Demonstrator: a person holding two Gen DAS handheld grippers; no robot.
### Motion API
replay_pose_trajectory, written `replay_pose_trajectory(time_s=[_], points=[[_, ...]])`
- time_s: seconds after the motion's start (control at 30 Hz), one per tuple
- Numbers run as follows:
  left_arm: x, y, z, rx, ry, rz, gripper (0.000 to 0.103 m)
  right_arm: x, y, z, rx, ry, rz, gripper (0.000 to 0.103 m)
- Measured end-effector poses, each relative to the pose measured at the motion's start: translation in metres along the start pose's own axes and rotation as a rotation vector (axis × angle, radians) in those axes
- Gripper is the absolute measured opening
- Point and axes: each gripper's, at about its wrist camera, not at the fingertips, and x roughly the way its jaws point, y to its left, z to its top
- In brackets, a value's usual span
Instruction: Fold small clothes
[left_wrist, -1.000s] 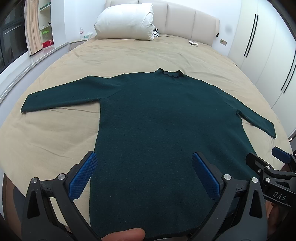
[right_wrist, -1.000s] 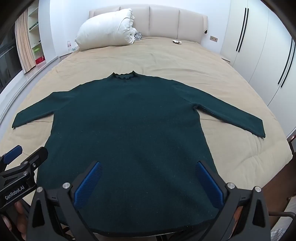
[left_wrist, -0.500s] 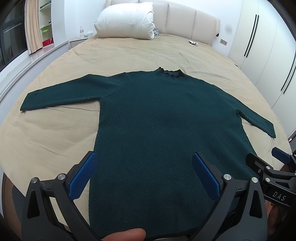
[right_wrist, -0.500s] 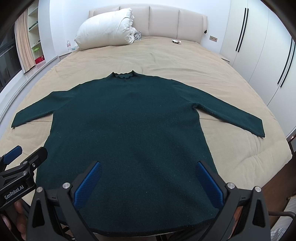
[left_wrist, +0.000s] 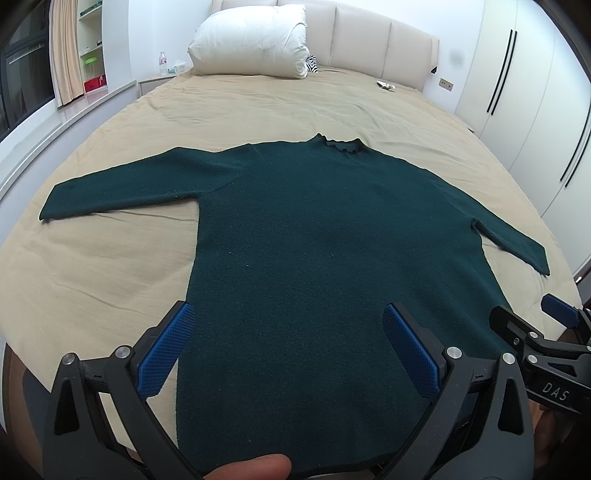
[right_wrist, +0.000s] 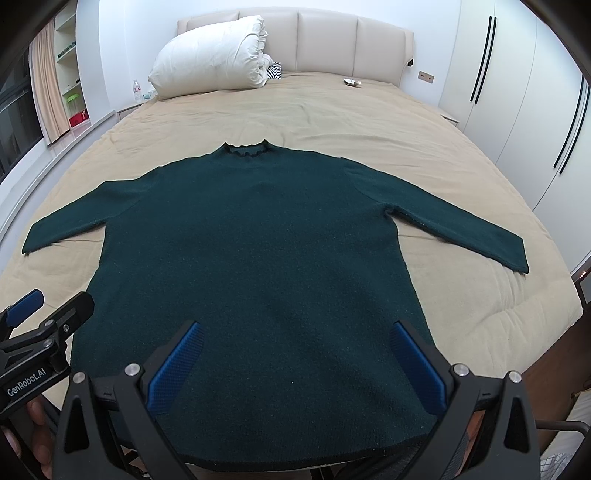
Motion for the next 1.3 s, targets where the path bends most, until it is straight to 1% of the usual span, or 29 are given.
replay_pose_trajectory(time_s=[0.93, 1.1, 1.2, 1.27, 1.3], points=[[-0.002, -0.004, 0.004, -0.026, 0.002, -0.025, 0.103, 0.000, 0.002, -0.001, -0.002, 0.000, -0.003, 0.103], [-0.003, -0.006, 0.004, -0.028, -0.025, -0.022, 0.103, 0.001, -0.001, -0.002, -0.002, 0.004, -0.004, 0.103], [-0.003, -0.003, 0.004, -0.026, -0.031, -0.034, 0.103, 0.002, 0.000, -0.002, -0.005, 0.007, -0.005, 0.103], [0.001, 0.003, 0.005, -0.042, -0.012, -0.077, 0.103, 0.003, 0.001, -0.001, -0.008, 0.010, -0.008, 0.103], [0.004, 0.008, 0.006, -0.064, 0.006, -0.117, 0.103, 0.004, 0.002, 0.000, -0.009, 0.012, -0.009, 0.103]])
